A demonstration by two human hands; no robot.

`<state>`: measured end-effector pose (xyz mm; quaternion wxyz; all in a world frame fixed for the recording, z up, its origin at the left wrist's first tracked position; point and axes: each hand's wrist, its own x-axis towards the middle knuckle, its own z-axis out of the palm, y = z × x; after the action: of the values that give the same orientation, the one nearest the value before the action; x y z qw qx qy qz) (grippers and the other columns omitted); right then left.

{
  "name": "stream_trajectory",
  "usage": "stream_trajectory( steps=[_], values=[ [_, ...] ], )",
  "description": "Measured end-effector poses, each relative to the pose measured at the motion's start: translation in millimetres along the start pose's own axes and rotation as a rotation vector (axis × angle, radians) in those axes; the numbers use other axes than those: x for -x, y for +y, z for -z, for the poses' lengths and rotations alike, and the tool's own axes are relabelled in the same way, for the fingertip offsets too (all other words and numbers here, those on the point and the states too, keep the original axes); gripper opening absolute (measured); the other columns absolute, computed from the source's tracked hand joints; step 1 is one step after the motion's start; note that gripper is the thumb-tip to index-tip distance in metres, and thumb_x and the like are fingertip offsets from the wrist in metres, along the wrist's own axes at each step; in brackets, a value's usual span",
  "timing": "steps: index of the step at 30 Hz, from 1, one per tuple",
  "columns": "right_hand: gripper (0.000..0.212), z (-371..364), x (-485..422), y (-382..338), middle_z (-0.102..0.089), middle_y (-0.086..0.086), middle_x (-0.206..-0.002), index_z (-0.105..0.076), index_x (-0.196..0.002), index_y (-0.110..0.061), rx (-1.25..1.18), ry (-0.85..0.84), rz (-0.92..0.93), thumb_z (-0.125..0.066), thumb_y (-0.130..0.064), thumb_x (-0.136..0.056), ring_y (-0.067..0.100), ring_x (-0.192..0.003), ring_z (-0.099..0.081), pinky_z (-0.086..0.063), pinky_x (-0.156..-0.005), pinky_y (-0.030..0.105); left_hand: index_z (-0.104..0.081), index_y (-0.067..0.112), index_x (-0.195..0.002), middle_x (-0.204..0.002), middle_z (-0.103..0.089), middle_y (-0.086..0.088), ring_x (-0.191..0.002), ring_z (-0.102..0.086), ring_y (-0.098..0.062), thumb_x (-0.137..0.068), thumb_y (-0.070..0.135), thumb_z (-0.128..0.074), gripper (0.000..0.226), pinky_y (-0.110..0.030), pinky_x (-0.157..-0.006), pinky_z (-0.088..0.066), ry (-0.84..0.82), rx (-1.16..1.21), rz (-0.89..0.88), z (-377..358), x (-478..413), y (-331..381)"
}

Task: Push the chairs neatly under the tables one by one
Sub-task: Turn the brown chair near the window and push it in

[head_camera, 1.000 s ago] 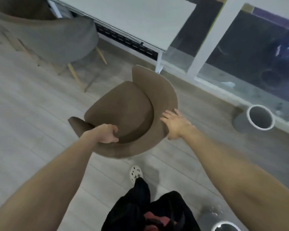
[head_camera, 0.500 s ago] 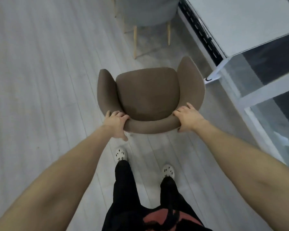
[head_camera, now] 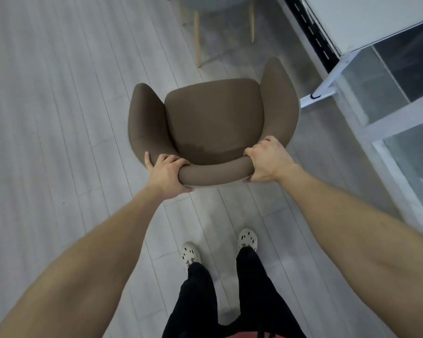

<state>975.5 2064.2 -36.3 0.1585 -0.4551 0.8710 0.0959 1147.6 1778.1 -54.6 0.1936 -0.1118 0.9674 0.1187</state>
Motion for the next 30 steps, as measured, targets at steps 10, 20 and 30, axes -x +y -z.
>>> stream_trajectory(
  steps=[10,20,30],
  values=[
    [0.08,-5,5,-49,-0.078,-0.004,-0.098,-0.074,-0.11,-0.03,-0.093,0.014,-0.233,-0.061,-0.092,-0.061,0.023,-0.098,-0.072,-0.044,-0.104,0.045,-0.065,0.049,-0.128,-0.132,-0.063,0.015,-0.138,-0.046,-0.024,-0.054,0.078,-0.075,0.08,-0.079,-0.122,0.005,-0.026,-0.071,-0.198,20,-35,-51],
    [0.111,14,-19,-151,-0.066,0.006,-0.139,-0.058,-0.146,-0.022,-0.354,-0.135,-0.561,-0.059,-0.093,-0.06,0.03,-0.136,-0.056,-0.024,-0.128,0.052,-0.049,0.047,-0.151,-0.158,-0.05,0.008,-0.16,-0.024,-0.03,-0.057,0.09,-0.073,0.106,-0.073,-0.126,0.007,-0.253,-0.346,-0.491,88,-104,-108],
    [0.121,23,-41,-203,-0.006,0.029,-0.178,-0.001,-0.172,-0.004,-1.026,0.366,-1.667,-0.072,-0.063,-0.094,0.048,-0.164,-0.014,-0.023,-0.129,0.059,0.007,0.037,-0.172,-0.177,0.028,-0.01,-0.165,-0.002,-0.044,-0.088,0.08,-0.066,0.119,-0.06,-0.131,-0.02,-0.09,0.488,0.244,93,-93,-135]
  ],
)
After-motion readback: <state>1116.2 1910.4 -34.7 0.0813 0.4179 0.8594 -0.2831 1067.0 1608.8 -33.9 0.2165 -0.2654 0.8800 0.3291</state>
